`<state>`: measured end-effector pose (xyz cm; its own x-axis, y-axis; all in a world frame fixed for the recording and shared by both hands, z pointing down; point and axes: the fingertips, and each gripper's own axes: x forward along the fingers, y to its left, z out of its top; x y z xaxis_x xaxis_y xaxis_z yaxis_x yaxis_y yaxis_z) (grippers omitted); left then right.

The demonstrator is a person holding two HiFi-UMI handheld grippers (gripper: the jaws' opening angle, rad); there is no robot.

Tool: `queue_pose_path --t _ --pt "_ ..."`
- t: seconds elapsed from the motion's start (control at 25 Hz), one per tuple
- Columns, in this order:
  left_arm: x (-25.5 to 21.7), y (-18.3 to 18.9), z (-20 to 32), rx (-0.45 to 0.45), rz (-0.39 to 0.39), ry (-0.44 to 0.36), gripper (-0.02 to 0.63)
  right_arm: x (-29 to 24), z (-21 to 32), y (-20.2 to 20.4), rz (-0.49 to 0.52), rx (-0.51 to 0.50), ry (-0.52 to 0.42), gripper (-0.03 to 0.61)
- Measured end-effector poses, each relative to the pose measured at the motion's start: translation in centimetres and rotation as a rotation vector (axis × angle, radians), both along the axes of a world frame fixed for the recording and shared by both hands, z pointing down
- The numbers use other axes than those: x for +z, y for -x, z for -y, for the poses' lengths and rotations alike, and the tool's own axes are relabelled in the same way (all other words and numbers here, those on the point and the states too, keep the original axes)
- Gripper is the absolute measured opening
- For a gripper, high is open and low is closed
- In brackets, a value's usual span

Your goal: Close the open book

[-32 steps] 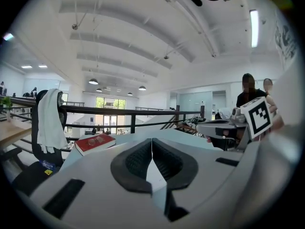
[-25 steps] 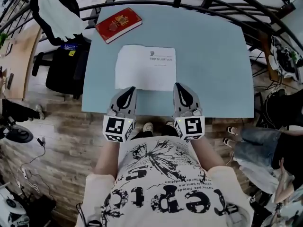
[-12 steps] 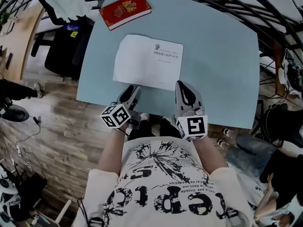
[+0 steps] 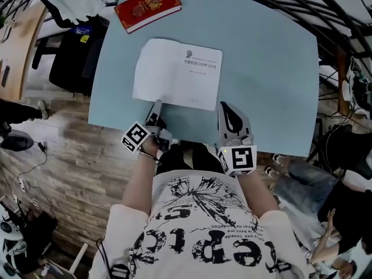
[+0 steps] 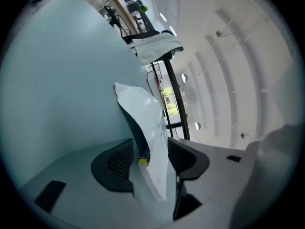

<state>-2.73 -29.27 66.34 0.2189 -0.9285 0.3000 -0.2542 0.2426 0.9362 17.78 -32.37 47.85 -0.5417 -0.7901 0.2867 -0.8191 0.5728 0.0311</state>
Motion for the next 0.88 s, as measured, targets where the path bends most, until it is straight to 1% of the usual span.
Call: queue_pose_path --t 0.08,0.12,0.28,0.36,0.4,0.44,0.48,0.52,0.6,0.76,0.8,0.88 --pt "0.3 0.8 0.5 -0.065 -0.065 -0.012 0.224 0.2 -0.1 -0.4 -0.006 0.015 0.005 0.011" --pt "0.3 1.1 0.8 -0.087 -0.083 -0.021 0.224 0.1 0.0 -0.5 -0.007 0.023 0.007 0.011" --pt "0.3 2.1 1.9 -0.132 -0.101 -0.050 0.222 -0.2 -0.3 -0.9 -0.002 0.038 0.002 0.011" --pt "0.7 2.4 2.1 -0.157 -0.128 -0.041 0.213 -0.3 -0.3 -1.1 -0.003 0.042 -0.003 0.011" --pt "1.1 2.6 2.0 -0.175 -0.144 -0.023 0.193 -0.3 -0.3 -1.3 -0.003 0.047 -0.004 0.011" --pt "1.5 2.8 2.0 -0.193 -0.159 -0.001 0.149 -0.4 -0.3 -1.4 -0.002 0.052 -0.006 0.011" --pt "1.8 3.0 1.9 -0.210 -0.171 0.018 0.088 -0.4 -0.2 -1.5 -0.001 0.057 -0.007 0.011" --pt "2.0 3.0 1.9 -0.220 -0.178 0.027 0.060 -0.5 -0.2 -1.7 -0.002 0.062 -0.009 0.011" --pt "1.8 3.0 1.9 -0.220 -0.174 0.020 0.046 -0.4 -0.3 -2.0 -0.009 0.071 -0.008 0.011" --pt "0.6 2.8 1.9 -0.201 -0.143 -0.006 0.031 -0.2 -0.5 -2.9 -0.018 0.094 0.005 0.011" --pt "0.1 2.6 1.8 -0.188 -0.120 -0.012 0.029 -0.3 -0.5 -3.2 -0.016 0.099 0.005 0.011" --pt "-1.3 1.9 2.0 -0.137 -0.046 -0.036 0.026 -0.5 -0.6 -3.6 -0.016 0.104 0.001 0.011"
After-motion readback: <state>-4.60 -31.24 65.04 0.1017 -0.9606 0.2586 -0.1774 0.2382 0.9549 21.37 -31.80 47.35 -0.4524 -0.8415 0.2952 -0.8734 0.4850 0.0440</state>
